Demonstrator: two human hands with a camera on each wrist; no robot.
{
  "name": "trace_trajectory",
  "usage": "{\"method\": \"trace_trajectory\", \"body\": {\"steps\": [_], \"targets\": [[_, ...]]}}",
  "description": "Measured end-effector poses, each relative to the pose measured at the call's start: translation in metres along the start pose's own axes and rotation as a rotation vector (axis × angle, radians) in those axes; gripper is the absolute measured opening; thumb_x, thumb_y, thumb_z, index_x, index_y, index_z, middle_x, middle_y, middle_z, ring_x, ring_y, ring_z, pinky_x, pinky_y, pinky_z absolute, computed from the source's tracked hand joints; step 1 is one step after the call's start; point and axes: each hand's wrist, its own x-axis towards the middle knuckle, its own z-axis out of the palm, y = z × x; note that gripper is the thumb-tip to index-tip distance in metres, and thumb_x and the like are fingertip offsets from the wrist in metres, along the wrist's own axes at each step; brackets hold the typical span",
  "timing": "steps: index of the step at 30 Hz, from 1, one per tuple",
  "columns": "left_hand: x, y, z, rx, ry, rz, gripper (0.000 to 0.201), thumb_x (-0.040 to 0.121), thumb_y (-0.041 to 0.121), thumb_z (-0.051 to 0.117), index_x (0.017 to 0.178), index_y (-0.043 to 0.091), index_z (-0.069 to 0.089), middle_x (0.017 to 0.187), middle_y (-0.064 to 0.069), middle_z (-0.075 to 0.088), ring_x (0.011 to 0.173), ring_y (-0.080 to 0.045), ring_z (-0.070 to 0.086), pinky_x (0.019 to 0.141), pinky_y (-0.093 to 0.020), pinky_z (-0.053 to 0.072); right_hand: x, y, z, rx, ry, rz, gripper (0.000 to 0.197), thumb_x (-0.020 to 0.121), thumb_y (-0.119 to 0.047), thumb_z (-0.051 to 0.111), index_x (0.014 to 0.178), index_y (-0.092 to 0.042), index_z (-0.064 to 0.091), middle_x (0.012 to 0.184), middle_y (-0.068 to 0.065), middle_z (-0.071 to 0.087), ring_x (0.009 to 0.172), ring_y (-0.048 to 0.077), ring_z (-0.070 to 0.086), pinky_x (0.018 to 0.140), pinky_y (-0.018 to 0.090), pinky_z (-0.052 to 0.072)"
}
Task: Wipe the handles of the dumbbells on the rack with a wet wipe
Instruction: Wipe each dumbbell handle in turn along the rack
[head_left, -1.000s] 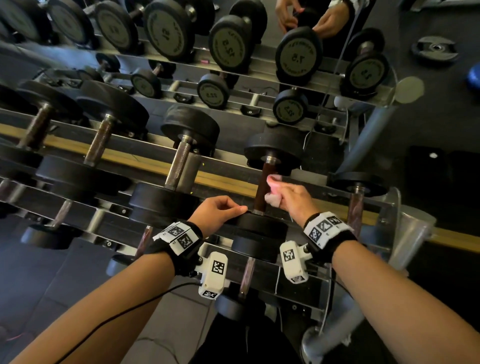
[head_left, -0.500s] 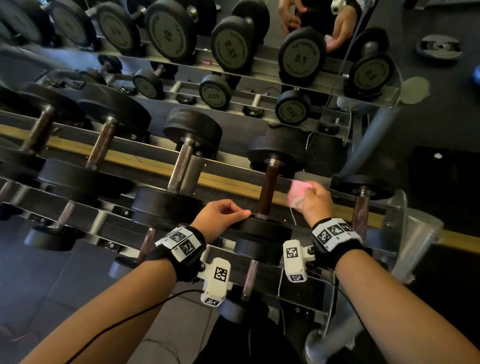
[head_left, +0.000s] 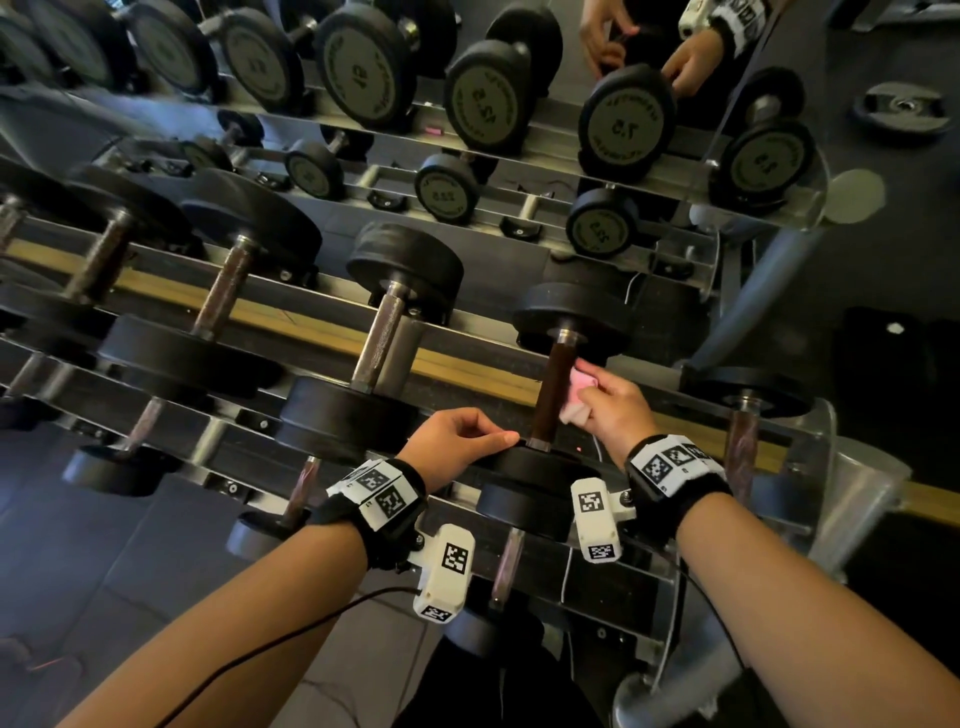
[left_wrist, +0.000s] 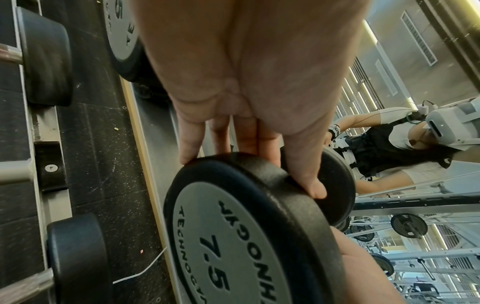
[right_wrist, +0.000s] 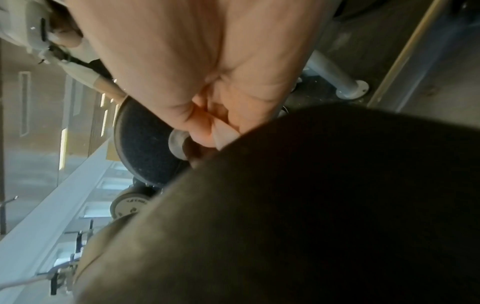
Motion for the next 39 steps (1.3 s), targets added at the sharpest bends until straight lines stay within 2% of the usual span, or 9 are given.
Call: {"method": "trace_trajectory", "body": {"steps": [5, 7, 11, 18, 22, 27, 31, 36, 39], "targets": [[0.0, 0.0, 0.0, -0.001, -0.006, 0.001, 0.034, 0.068, 0.056, 0.079, 0.081, 0.025, 0.072, 0.09, 0.003, 0.076, 0.086, -0.011, 0.072, 0.086, -0.032, 0.056, 0.004, -0.004, 0.002, 0.287, 0.033, 0.061, 0.024, 0.095, 0.0, 0.056, 0.112, -0.014, 0.065, 0.109, 0.016, 0.07, 0.093, 0.023, 0.072, 0.086, 0.038, 0.058], [0.0, 0.001, 0.0, -0.009, 0.002, 0.003, 0.036, 0.064, 0.059, 0.079, 0.079, 0.026, 0.072, 0.09, 0.003, 0.076, 0.086, -0.012, 0.072, 0.086, -0.032, 0.056, 0.006, -0.004, 0.003, 0.252, 0.045, 0.073, 0.025, 0.096, 0.002, 0.053, 0.11, -0.015, 0.065, 0.116, 0.019, 0.067, 0.101, 0.027, 0.069, 0.093, 0.043, 0.055], [0.001, -0.001, 0.0, -0.018, 0.01, 0.009, 0.039, 0.058, 0.064, 0.079, 0.075, 0.029, 0.072, 0.09, 0.001, 0.076, 0.087, -0.014, 0.072, 0.086, -0.032, 0.057, 0.007, 0.0, 0.003, 0.21, 0.029, 0.085, 0.037, 0.098, 0.003, 0.047, 0.131, -0.01, 0.059, 0.13, 0.015, 0.062, 0.114, 0.029, 0.063, 0.104, 0.048, 0.047], [0.001, 0.0, 0.0, -0.019, -0.011, 0.021, 0.036, 0.06, 0.063, 0.077, 0.075, 0.031, 0.071, 0.088, 0.004, 0.076, 0.083, -0.009, 0.072, 0.079, -0.026, 0.052, -0.009, 0.01, -0.029, 0.152, -0.151, 0.126, 0.046, 0.099, 0.005, 0.042, 0.132, -0.023, 0.058, 0.135, 0.01, 0.059, 0.112, 0.024, 0.064, 0.086, 0.037, 0.056], [0.0, 0.001, 0.0, -0.019, -0.01, 0.023, 0.037, 0.06, 0.064, 0.076, 0.076, 0.031, 0.071, 0.089, 0.004, 0.076, 0.084, -0.008, 0.072, 0.078, -0.023, 0.052, 0.0, -0.006, -0.016, 0.283, -0.083, 0.152, 0.054, 0.098, 0.013, 0.035, 0.145, -0.012, 0.044, 0.138, 0.015, 0.053, 0.122, 0.031, 0.055, 0.101, 0.046, 0.047], [0.0, 0.0, 0.001, -0.021, -0.005, 0.02, 0.034, 0.061, 0.064, 0.077, 0.075, 0.034, 0.071, 0.09, 0.005, 0.076, 0.084, -0.009, 0.072, 0.081, -0.028, 0.053, -0.009, -0.015, 0.003, 0.542, -0.134, 0.175, 0.04, 0.1, 0.01, 0.033, 0.116, -0.008, 0.064, 0.11, 0.014, 0.071, 0.103, 0.028, 0.069, 0.085, 0.04, 0.056], [-0.001, -0.001, 0.001, -0.018, 0.0, 0.024, 0.039, 0.058, 0.067, 0.077, 0.074, 0.033, 0.071, 0.091, 0.003, 0.076, 0.086, -0.011, 0.072, 0.083, -0.03, 0.054, -0.024, -0.003, -0.009, 0.462, -0.156, 0.168, 0.065, 0.09, 0.024, 0.028, 0.144, -0.008, 0.044, 0.137, 0.017, 0.055, 0.119, 0.032, 0.058, 0.097, 0.041, 0.052], [-0.002, 0.002, 0.0, -0.026, -0.018, 0.023, 0.042, 0.054, 0.072, 0.078, 0.073, 0.035, 0.07, 0.095, 0.002, 0.076, 0.09, -0.014, 0.072, 0.089, -0.034, 0.055, -0.021, -0.004, -0.029, 0.406, -0.152, 0.167, 0.069, 0.089, 0.023, 0.028, 0.145, -0.014, 0.043, 0.136, 0.019, 0.056, 0.107, 0.027, 0.065, 0.084, 0.035, 0.056], [-0.001, 0.003, 0.0, -0.036, -0.017, 0.016, 0.045, 0.052, 0.072, 0.079, 0.073, 0.033, 0.071, 0.096, 0.0, 0.076, 0.091, -0.016, 0.072, 0.088, -0.034, 0.056, -0.005, -0.012, -0.018, 0.483, -0.079, 0.152, 0.069, 0.088, 0.026, 0.028, 0.144, -0.01, 0.045, 0.139, 0.017, 0.054, 0.112, 0.028, 0.062, 0.093, 0.039, 0.052]]}}
